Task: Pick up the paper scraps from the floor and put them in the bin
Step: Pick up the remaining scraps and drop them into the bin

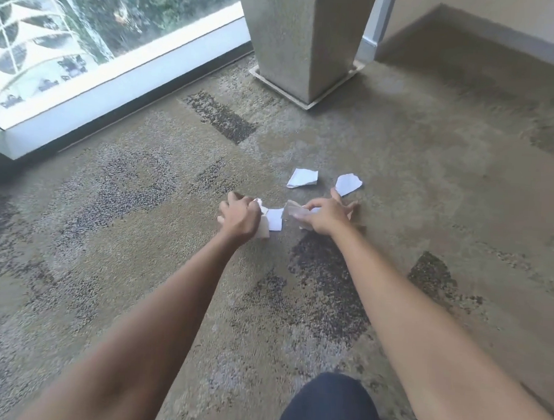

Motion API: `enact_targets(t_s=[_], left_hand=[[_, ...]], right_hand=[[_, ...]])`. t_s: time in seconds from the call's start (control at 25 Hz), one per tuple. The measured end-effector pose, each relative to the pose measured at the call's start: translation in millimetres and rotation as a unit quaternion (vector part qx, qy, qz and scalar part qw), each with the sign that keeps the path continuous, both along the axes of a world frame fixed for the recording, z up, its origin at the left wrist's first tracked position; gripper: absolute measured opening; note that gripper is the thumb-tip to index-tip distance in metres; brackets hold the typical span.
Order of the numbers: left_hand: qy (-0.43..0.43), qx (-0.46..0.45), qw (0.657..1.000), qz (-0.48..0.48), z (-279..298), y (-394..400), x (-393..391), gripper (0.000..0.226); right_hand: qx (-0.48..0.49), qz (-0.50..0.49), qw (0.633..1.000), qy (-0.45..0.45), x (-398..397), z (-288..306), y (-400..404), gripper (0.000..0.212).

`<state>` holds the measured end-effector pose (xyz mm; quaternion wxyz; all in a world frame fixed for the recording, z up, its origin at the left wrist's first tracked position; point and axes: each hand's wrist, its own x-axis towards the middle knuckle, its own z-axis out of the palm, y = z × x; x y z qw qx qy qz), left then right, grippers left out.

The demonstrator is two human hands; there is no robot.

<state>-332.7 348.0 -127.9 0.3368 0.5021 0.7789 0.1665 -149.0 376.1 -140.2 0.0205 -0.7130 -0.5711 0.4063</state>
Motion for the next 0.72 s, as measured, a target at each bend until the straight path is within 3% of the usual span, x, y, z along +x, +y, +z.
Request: enact_targets(t_s=[0.08,0.2,0.32,0.48,0.72], left_hand=[[0.103,-0.026,0.992,-0.062,-10.1,6.6,5.0,0.057],[0.149,-0.050,0.980,-0.123,-26.7,14.1,12.6,0.054],[0.141,-0.071,0.972,-0.172,-39.5,7.4,8.3,0.062],[0.108,0.000,0.977,-0.183,-46.7,-9.2,-2.1,0.051],[0.022,0.085,0.992,-0.091,-44.0,-23.6,-4.0,0.019]], right_hand=[[0.002,0.006,1.000,-0.011,-12.8,-1.6,2.5,0.024],[0.035,0.031,0.999,-0.013,-25.0,-1.2,-4.4,0.018],[0.065,0.119,0.989,-0.059,-29.4,-5.1,-8.8,0.019],[0.137,0.219,0.964,-0.061,-32.2,-8.7,-11.2,0.013],[0.186,0.192,0.963,0.047,-29.8,-12.2,-33.4,0.012]])
